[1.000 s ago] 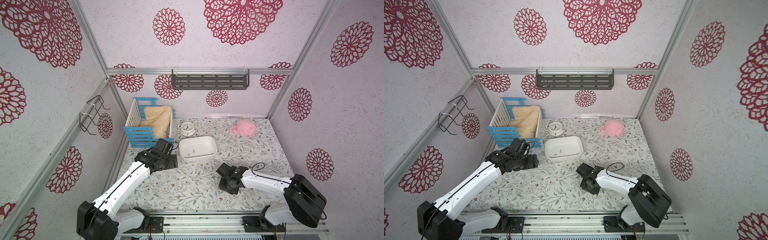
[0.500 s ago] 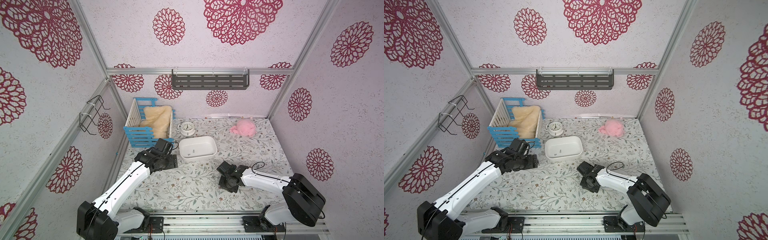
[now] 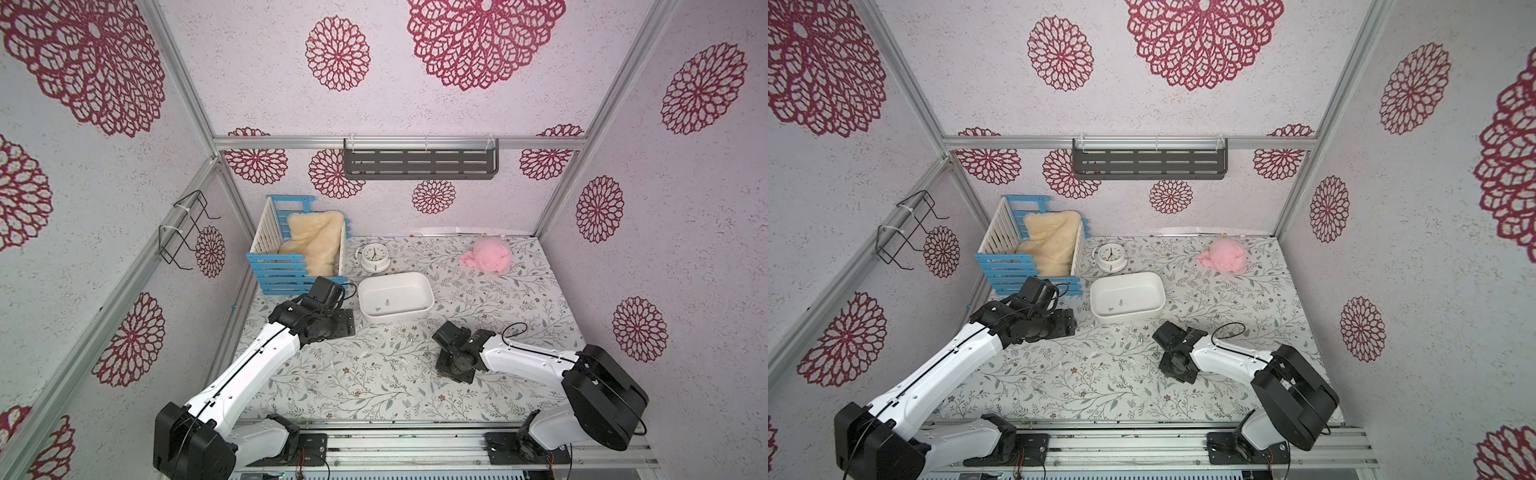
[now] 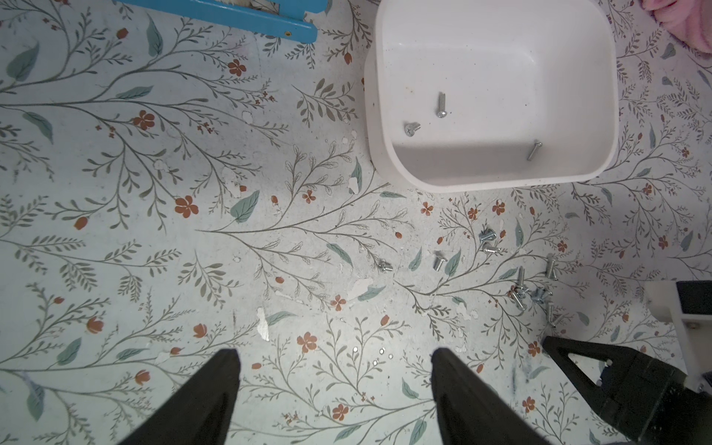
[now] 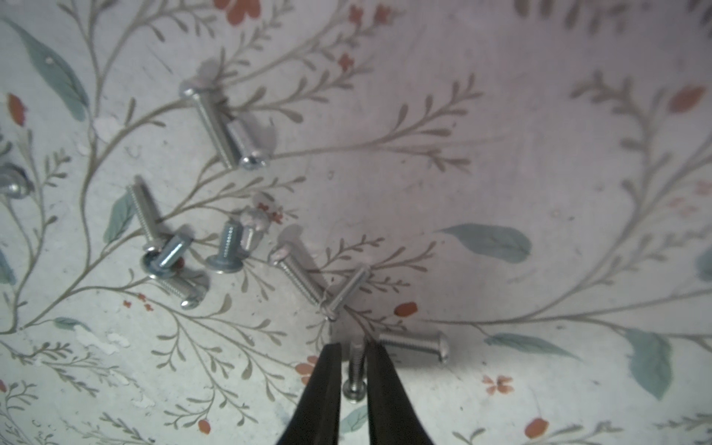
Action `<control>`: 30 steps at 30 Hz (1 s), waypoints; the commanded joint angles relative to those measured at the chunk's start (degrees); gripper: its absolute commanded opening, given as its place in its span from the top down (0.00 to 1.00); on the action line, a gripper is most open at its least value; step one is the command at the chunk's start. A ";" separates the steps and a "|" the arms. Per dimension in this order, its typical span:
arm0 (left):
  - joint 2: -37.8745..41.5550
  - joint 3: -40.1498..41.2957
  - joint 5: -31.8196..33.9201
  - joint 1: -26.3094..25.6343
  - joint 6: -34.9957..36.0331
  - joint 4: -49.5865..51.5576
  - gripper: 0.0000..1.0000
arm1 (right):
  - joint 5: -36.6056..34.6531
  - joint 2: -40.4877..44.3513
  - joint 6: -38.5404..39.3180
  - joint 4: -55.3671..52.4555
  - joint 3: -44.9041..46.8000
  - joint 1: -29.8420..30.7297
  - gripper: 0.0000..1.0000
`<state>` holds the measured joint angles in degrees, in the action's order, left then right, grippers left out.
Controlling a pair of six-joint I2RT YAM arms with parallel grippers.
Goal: Put the screws on the desktop into the storage box
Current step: Pick up the screw from the center of the board.
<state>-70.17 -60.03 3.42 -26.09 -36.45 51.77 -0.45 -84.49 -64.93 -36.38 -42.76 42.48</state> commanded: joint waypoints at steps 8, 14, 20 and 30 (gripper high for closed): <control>0.65 0.84 -0.46 0.59 0.04 0.47 0.17 | 0.54 -2.37 1.11 -0.35 0.28 -0.20 0.93; 0.99 0.79 -0.68 0.64 -0.17 0.47 0.17 | -0.30 -0.88 2.25 -3.64 -3.28 -0.03 1.00; 1.34 0.97 -0.83 0.62 -0.47 0.50 0.17 | -1.27 0.78 3.25 -7.05 -6.68 0.04 1.00; 2.19 1.98 -0.96 0.59 -2.14 0.48 0.17 | -2.03 2.75 4.60 -10.30 -11.72 -0.06 1.00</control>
<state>-68.99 -58.89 2.94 -25.96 -37.69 51.79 -0.62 -83.74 -61.93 -44.84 -51.20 42.50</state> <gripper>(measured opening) 0.834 0.056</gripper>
